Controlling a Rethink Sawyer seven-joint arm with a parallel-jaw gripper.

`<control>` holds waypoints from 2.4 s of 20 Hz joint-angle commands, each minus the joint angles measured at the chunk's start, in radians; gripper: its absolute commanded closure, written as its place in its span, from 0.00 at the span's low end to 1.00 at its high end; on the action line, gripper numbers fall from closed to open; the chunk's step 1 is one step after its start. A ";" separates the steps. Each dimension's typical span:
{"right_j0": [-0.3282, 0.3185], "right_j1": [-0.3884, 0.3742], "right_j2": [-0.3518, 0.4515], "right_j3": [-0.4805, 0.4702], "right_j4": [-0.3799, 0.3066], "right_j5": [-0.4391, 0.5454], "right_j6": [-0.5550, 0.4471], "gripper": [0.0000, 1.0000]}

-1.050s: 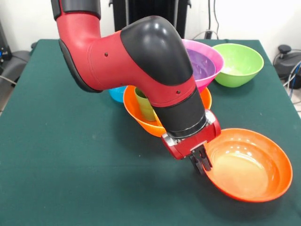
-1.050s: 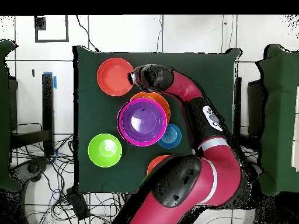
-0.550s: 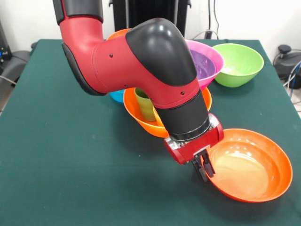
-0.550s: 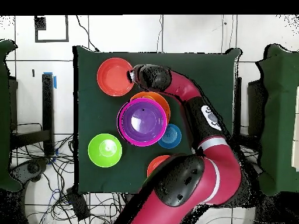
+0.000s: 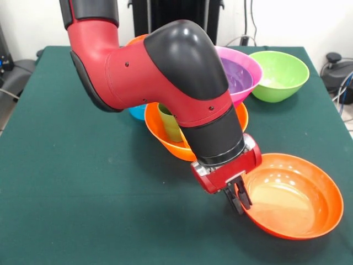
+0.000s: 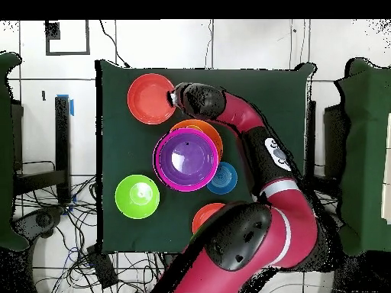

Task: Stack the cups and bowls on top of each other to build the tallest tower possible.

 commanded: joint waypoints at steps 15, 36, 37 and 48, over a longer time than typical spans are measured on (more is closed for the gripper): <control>-0.019 -0.037 0.025 0.113 0.145 0.244 0.122 1.00; -0.086 -0.023 0.138 0.184 0.176 0.195 0.032 0.00; -0.091 -0.019 0.149 0.185 0.172 0.182 0.019 0.00; -0.111 -0.008 0.204 0.162 0.118 0.115 -0.002 0.00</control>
